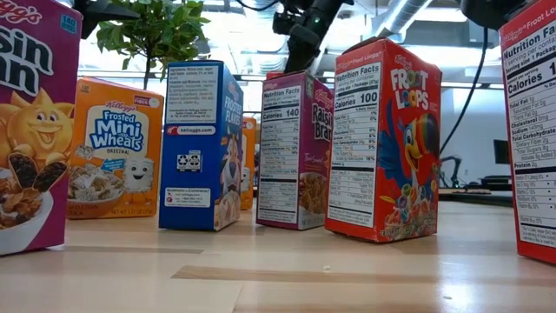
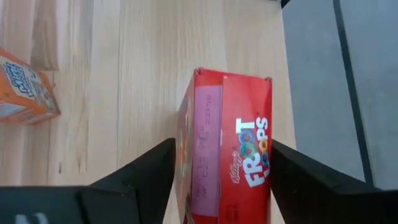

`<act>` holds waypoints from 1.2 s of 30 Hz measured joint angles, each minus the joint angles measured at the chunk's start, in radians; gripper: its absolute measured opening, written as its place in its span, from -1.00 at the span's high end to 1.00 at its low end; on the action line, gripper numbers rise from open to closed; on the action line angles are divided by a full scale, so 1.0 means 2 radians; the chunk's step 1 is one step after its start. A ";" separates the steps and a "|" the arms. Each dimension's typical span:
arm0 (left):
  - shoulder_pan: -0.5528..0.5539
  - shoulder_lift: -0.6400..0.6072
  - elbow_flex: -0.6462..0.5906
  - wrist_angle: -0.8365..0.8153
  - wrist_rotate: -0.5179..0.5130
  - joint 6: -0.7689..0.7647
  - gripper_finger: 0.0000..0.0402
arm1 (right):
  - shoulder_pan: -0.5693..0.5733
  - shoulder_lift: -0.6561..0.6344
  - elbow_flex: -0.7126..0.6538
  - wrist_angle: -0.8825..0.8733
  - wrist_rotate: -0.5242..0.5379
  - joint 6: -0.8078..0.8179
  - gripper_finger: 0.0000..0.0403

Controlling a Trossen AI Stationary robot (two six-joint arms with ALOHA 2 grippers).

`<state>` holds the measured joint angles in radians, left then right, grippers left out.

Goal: Stack cereal on shelf
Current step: Put the top red cereal box on the shelf

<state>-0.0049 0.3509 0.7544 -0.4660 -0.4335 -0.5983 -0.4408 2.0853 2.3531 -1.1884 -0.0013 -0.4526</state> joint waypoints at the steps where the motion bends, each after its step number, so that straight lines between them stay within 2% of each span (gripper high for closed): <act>1: 0.000 0.000 0.000 0.000 0.000 0.000 -0.45 | 0.000 -0.005 0.001 0.004 0.000 0.001 -0.36; 7: 0.000 0.000 0.000 0.000 0.000 0.007 -0.45 | -0.013 -0.047 0.001 0.001 0.000 0.034 -0.39; 10: 0.000 0.000 0.000 0.000 0.000 0.008 -0.45 | -0.019 -0.072 0.000 -0.011 0.002 0.076 -0.38; 13: 0.000 0.000 0.000 0.000 0.000 0.009 -0.45 | -0.025 -0.099 -0.002 -0.041 0.001 0.094 -0.26; 16: 0.000 0.000 0.000 0.000 0.000 0.015 -0.45 | -0.037 -0.127 -0.032 -0.054 -0.022 0.112 -0.02; 19: 0.000 0.000 0.000 0.000 0.000 0.017 -0.45 | -0.053 -0.169 -0.104 -0.045 -0.070 0.131 0.28; 21: 0.000 0.000 0.000 0.000 0.000 0.017 -0.45 | -0.056 -0.204 -0.173 -0.009 -0.075 0.141 0.47; 27: 0.000 0.000 0.000 0.000 -0.004 0.017 -0.45 | -0.043 -0.291 -0.395 0.205 -0.078 0.183 0.90; 29: 0.000 0.000 0.000 0.000 -0.013 0.017 -0.45 | -0.041 -0.304 -0.443 0.264 -0.078 0.196 0.95; 32: 0.000 0.000 0.000 0.000 -0.022 0.017 -0.45 | -0.042 -0.301 -0.489 0.319 -0.075 0.217 0.91; 36: 0.000 0.000 0.000 0.000 -0.024 0.015 -0.45 | -0.040 -0.274 -0.505 0.349 -0.066 0.227 0.83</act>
<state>-0.0050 0.3509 0.7540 -0.4660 -0.4819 -0.5693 -0.5212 1.5380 1.3430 -0.4904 -0.1333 0.0011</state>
